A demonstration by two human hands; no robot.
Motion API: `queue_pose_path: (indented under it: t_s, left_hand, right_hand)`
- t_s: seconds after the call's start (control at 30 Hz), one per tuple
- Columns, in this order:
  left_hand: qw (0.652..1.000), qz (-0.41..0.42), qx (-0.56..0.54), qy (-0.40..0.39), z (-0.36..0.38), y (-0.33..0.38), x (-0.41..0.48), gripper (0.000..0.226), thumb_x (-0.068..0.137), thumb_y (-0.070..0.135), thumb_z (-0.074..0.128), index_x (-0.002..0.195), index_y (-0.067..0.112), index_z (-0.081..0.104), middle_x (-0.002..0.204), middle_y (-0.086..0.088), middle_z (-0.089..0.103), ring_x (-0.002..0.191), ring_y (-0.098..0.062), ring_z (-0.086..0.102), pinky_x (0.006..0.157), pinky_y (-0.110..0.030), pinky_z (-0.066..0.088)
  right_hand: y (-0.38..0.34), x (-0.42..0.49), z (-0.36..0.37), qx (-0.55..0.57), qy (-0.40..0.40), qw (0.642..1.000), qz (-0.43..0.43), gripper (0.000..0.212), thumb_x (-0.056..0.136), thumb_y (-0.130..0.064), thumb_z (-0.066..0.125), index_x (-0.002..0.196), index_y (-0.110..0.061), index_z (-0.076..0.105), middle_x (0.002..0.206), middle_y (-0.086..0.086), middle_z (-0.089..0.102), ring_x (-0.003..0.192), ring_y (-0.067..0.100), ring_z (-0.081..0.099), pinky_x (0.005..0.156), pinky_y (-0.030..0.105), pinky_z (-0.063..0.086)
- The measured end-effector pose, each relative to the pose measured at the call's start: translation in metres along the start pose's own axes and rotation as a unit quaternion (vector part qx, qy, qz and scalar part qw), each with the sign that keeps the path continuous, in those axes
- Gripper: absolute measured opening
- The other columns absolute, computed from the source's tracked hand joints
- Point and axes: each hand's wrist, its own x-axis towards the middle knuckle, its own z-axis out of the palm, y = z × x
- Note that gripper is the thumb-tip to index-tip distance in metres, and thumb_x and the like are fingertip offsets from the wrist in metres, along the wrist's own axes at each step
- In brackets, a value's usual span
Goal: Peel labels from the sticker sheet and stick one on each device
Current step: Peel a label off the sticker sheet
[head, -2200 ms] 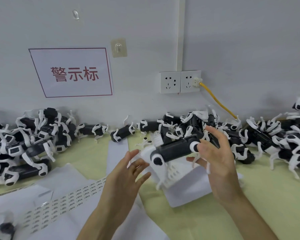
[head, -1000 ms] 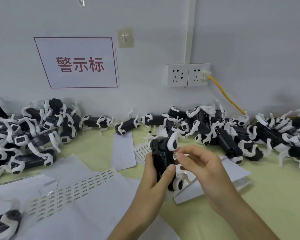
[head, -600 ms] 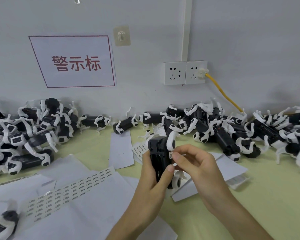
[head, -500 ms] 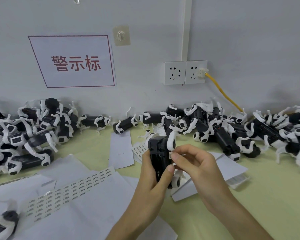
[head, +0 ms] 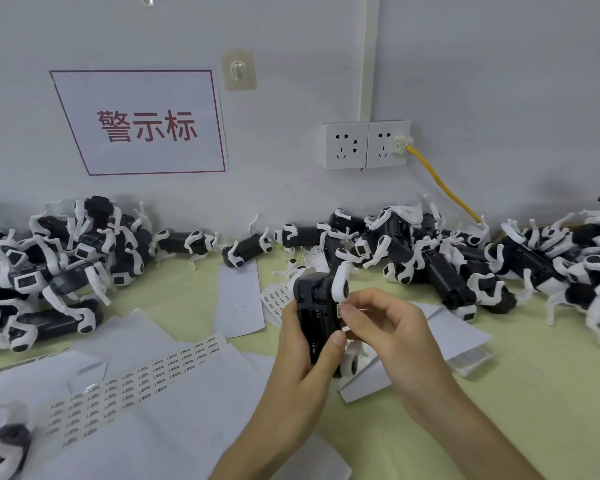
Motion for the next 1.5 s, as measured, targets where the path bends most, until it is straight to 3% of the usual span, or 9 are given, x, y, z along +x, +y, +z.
queue_pose_path:
  t_s: [0.37,0.67,0.93,1.03,1.13,1.2,1.3,1.4,1.5]
  left_hand:
    - [1.0,0.009,0.02,0.007,0.0,-0.003,0.0,0.04,0.095,0.043,0.052,0.133,0.043,0.039,0.124,0.004,0.056,0.116,-0.01,0.056,0.095,-0.021,0.047]
    - [0.999,0.021,0.047,0.014,0.002,-0.004,-0.002,0.037,0.095,0.045,0.05,0.13,0.046,0.038,0.118,0.003,0.053,0.11,-0.018,0.055,0.087,-0.02,0.046]
    - [0.997,0.05,0.061,0.019,0.002,-0.002,-0.003,0.046,0.096,0.041,0.051,0.121,0.074,0.032,0.123,0.009,0.051,0.112,-0.022,0.055,0.091,-0.035,0.053]
    - [0.997,0.05,0.059,0.014,0.001,-0.002,-0.004,0.042,0.096,0.04,0.052,0.122,0.069,0.036,0.12,0.008,0.052,0.108,-0.019,0.056,0.084,-0.027,0.052]
    - [0.998,0.047,0.043,0.004,0.0,0.002,-0.006,0.037,0.096,0.038,0.052,0.124,0.06,0.04,0.117,0.01,0.056,0.106,-0.009,0.058,0.082,-0.02,0.051]
    - [0.999,0.038,0.014,-0.01,-0.002,0.005,-0.005,0.035,0.097,0.035,0.053,0.127,0.051,0.043,0.111,0.015,0.06,0.102,0.0,0.059,0.083,-0.014,0.048]
    - [0.998,-0.001,-0.055,-0.024,-0.007,0.005,-0.002,0.038,0.096,0.033,0.055,0.133,0.033,0.051,0.117,0.009,0.066,0.113,-0.004,0.061,0.093,-0.016,0.047]
    - [0.994,-0.033,-0.102,-0.025,-0.012,0.004,0.001,0.042,0.094,0.034,0.058,0.135,0.027,0.056,0.126,0.007,0.069,0.124,-0.008,0.061,0.096,-0.016,0.047]
    - [0.987,-0.069,-0.138,-0.037,-0.011,0.004,0.001,0.038,0.091,0.037,0.06,0.129,0.032,0.064,0.127,0.006,0.07,0.124,-0.009,0.062,0.094,-0.016,0.049]
  right_hand:
    - [0.0,-0.001,0.001,0.006,0.004,1.0,-0.013,0.013,0.091,-0.01,0.071,0.081,-0.016,0.073,0.074,-0.005,0.071,0.073,0.008,0.066,0.068,0.014,0.048]
    - [0.003,-0.002,0.003,0.002,0.013,1.0,-0.02,0.013,0.091,-0.011,0.071,0.08,-0.019,0.073,0.073,-0.006,0.069,0.072,0.008,0.064,0.067,0.019,0.049]
    - [0.006,-0.002,0.003,0.017,0.007,1.0,-0.017,0.019,0.089,-0.014,0.074,0.073,-0.023,0.072,0.07,-0.004,0.066,0.069,0.01,0.06,0.065,0.019,0.047]
    - [0.004,-0.001,0.001,0.052,-0.007,0.999,0.008,0.01,0.077,-0.026,0.079,0.07,-0.02,0.073,0.075,0.002,0.069,0.076,0.012,0.063,0.075,0.023,0.049]
    - [0.002,0.002,-0.003,0.076,-0.017,0.996,0.046,0.032,0.06,-0.037,0.093,0.059,-0.018,0.068,0.08,0.007,0.072,0.08,0.021,0.067,0.086,0.038,0.051]
    - [0.002,0.003,-0.004,0.078,-0.011,0.994,0.069,0.046,0.056,-0.041,0.096,0.05,-0.019,0.056,0.079,0.009,0.071,0.075,0.025,0.065,0.083,0.04,0.051]
    - [0.002,0.003,-0.003,0.068,-0.034,0.995,0.064,0.034,0.072,-0.039,0.082,0.058,-0.019,0.058,0.07,0.003,0.063,0.068,0.018,0.06,0.073,0.029,0.044]
    - [0.0,0.002,-0.003,0.081,-0.084,0.992,0.056,0.019,0.089,-0.03,0.074,0.082,-0.014,0.068,0.079,0.003,0.066,0.075,0.014,0.062,0.073,0.027,0.048]
    - [-0.002,0.004,-0.004,0.068,-0.091,0.993,0.043,0.03,0.086,-0.036,0.076,0.086,-0.008,0.067,0.08,0.007,0.064,0.074,0.017,0.061,0.069,0.024,0.051]
